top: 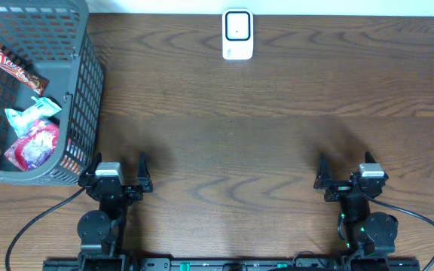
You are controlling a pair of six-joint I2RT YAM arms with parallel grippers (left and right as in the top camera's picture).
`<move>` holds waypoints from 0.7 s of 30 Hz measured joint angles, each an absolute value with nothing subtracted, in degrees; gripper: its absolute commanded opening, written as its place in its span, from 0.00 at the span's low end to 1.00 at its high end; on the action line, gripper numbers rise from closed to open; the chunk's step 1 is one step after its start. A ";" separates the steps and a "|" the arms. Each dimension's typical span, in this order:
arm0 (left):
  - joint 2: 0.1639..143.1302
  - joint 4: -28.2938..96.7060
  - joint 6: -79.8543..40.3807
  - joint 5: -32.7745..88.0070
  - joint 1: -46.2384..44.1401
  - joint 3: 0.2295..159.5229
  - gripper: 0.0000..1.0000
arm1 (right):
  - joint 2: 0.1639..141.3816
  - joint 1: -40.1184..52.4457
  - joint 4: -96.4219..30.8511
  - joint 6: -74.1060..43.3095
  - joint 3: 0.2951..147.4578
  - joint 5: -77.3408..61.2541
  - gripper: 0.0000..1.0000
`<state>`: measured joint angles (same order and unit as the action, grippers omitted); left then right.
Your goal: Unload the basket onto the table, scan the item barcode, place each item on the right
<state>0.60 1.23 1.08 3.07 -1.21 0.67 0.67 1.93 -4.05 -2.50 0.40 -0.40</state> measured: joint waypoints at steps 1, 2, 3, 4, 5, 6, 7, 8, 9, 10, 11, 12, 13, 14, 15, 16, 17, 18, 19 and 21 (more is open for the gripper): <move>0.60 1.23 1.08 3.07 -1.21 0.69 0.98 | 0.67 1.93 -4.05 -2.50 0.40 -0.40 0.99; 0.60 1.23 1.08 3.07 -1.21 0.69 0.98 | 0.67 1.93 -4.05 -2.50 0.40 -0.40 0.99; 0.60 1.23 1.08 3.07 -1.21 0.69 0.98 | 0.67 1.93 -4.05 -2.50 0.40 -0.40 0.99; 0.60 1.23 1.08 3.07 -1.21 0.67 0.98 | 0.67 1.93 -4.05 -2.50 0.40 -0.40 0.99; 0.60 1.23 1.08 3.07 -1.21 0.69 0.98 | 0.67 1.93 -4.05 -2.50 0.40 -0.40 0.99; 0.60 1.23 1.08 3.07 -1.21 0.69 0.98 | 0.67 1.93 -4.08 -2.50 0.40 -0.40 0.99; 0.60 1.23 1.08 3.07 -1.21 0.67 0.98 | 0.67 1.93 -4.08 -2.50 0.40 -0.40 0.99; 0.60 1.23 1.08 3.07 -1.21 0.69 0.98 | 0.67 1.93 -4.05 -2.50 0.40 -0.40 0.99; 0.60 1.23 1.08 3.07 -1.21 0.69 0.98 | 0.67 1.93 -4.05 -2.50 0.40 -0.40 0.99; 0.60 1.23 1.08 3.07 -1.21 0.69 0.98 | 0.67 1.93 -4.05 -2.50 0.40 -0.40 0.99; 0.60 1.23 1.08 3.07 -1.21 0.69 0.98 | 0.67 1.93 -4.08 -2.50 0.40 -0.40 0.99; 0.60 1.23 1.08 3.07 -1.21 0.69 0.98 | 0.69 1.93 -4.05 -2.50 0.40 -0.40 0.99; 0.60 1.23 1.08 3.07 -1.21 0.69 0.98 | 0.67 1.93 -4.05 -2.50 0.40 -0.40 0.99; 0.60 1.23 1.08 3.07 -1.21 0.69 0.98 | 0.67 1.93 -4.05 -2.50 0.40 -0.40 0.99; 0.60 1.23 1.02 3.07 -1.21 0.69 0.98 | 0.67 1.93 -4.08 -2.50 0.40 -0.40 0.99; 0.60 1.23 0.30 3.25 -1.21 0.69 0.98 | 0.67 1.93 -4.05 -2.50 0.40 -0.40 0.99; 0.60 1.10 -1.17 3.79 -1.21 0.69 0.98 | 0.67 1.93 -4.05 -2.50 0.40 -0.40 0.99; 0.60 0.99 -3.62 4.78 -1.23 0.69 0.98 | 0.67 1.93 -4.05 -2.50 0.40 -0.40 0.99; 0.60 0.71 -7.03 6.44 -1.23 0.69 0.98 | 0.69 1.93 -4.08 -2.50 0.40 -0.40 0.99; 0.60 0.14 -14.81 10.39 -1.28 0.69 0.98 | 0.67 1.93 -4.05 -2.50 0.40 -0.40 0.99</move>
<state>0.60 0.14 -14.81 10.39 -1.28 0.69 0.67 1.93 -4.05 -2.50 0.40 -0.40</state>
